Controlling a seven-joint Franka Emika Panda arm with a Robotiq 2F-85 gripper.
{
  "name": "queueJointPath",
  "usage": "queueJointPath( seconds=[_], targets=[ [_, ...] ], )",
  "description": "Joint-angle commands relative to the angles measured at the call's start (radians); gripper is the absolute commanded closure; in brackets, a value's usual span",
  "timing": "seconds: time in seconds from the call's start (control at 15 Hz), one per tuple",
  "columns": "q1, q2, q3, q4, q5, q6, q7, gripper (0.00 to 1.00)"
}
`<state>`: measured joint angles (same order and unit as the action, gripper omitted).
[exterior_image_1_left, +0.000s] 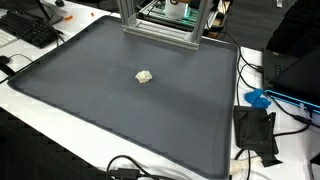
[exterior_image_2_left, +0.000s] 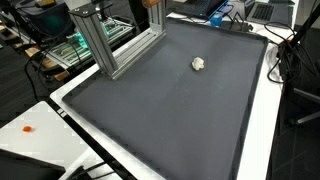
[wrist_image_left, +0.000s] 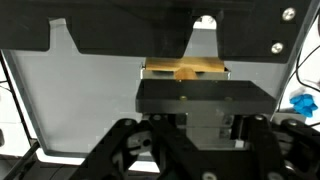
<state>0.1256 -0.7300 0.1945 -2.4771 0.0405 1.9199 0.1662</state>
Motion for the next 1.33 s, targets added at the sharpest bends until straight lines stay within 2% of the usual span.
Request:
queueJointPath(
  seconds=[0.0, 0.27, 0.33, 0.8, 0.87, 1.27],
  targets=[
    [-0.005, 0.053, -0.029, 0.056, -0.017, 0.056, -0.062, 0.66],
    [-0.002, 0.109, -0.047, 0.081, -0.008, 0.111, -0.103, 0.66],
    [-0.001, 0.076, -0.037, 0.055, -0.004, 0.094, -0.076, 0.41],
    [-0.001, 0.113, -0.043, 0.072, -0.004, 0.102, -0.088, 0.41],
    [-0.001, 0.113, -0.043, 0.072, -0.004, 0.102, -0.088, 0.66],
    [0.018, 0.242, -0.071, 0.088, 0.047, 0.316, -0.147, 0.66]
  ],
)
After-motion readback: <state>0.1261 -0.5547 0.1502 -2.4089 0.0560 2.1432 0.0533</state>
